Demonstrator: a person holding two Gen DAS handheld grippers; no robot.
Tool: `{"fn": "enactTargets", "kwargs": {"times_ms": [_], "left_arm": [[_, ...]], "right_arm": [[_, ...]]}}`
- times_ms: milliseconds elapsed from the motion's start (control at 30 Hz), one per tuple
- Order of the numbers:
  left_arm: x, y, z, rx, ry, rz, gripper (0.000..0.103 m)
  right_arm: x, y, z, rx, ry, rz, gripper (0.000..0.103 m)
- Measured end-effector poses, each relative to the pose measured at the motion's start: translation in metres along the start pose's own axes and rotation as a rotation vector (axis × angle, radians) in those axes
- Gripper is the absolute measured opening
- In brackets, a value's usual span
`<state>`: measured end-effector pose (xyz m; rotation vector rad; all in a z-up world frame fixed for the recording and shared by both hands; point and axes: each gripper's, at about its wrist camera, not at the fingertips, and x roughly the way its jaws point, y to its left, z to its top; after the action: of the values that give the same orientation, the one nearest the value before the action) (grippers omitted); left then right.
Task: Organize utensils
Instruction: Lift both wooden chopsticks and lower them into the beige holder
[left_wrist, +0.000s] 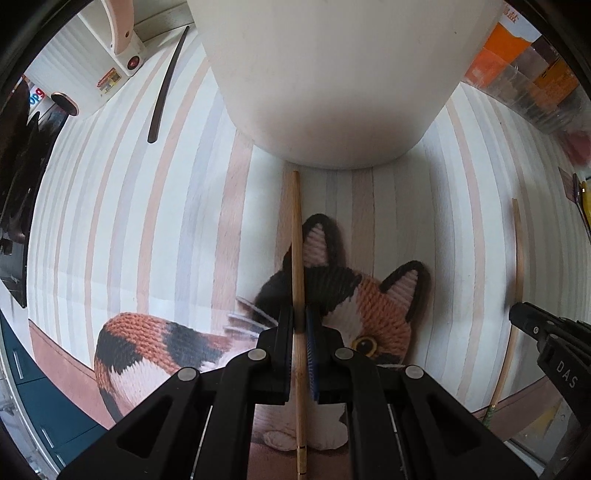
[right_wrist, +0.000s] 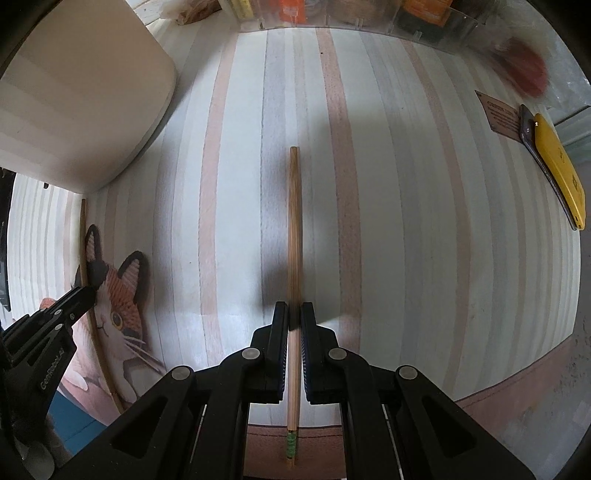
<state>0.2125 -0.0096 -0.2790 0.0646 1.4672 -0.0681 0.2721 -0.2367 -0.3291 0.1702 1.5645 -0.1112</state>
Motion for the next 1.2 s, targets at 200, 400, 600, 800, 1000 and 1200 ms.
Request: {"fn": "enactTargets", "kwargs": {"times_ms": [200, 400, 600, 800, 1000, 1200], "left_arm": [[0.011, 0.005, 0.012, 0.006, -0.010, -0.010, 0.004], [0.000, 0.015, 0.004, 0.012, -0.034, -0.002, 0.004], [-0.041, 0.031, 0.003, 0.008, -0.118, 0.002, 0.004], [-0.088, 0.044, 0.006, -0.015, -0.219, -0.005, 0.004], [-0.124, 0.062, 0.002, -0.058, -0.306, -0.007, 0.004], [-0.154, 0.080, -0.001, -0.106, -0.387, -0.012, 0.004]], "right_arm": [[0.004, 0.002, -0.001, 0.016, -0.004, 0.003, 0.007], [0.001, -0.007, -0.002, 0.061, -0.031, 0.043, 0.007], [-0.030, -0.006, -0.006, 0.056, -0.118, 0.092, 0.007], [-0.068, 0.010, -0.010, -0.005, -0.220, 0.112, 0.007], [-0.095, 0.026, -0.009, -0.035, -0.294, 0.146, 0.007], [-0.125, 0.033, -0.004, -0.049, -0.366, 0.186, 0.007]]}}
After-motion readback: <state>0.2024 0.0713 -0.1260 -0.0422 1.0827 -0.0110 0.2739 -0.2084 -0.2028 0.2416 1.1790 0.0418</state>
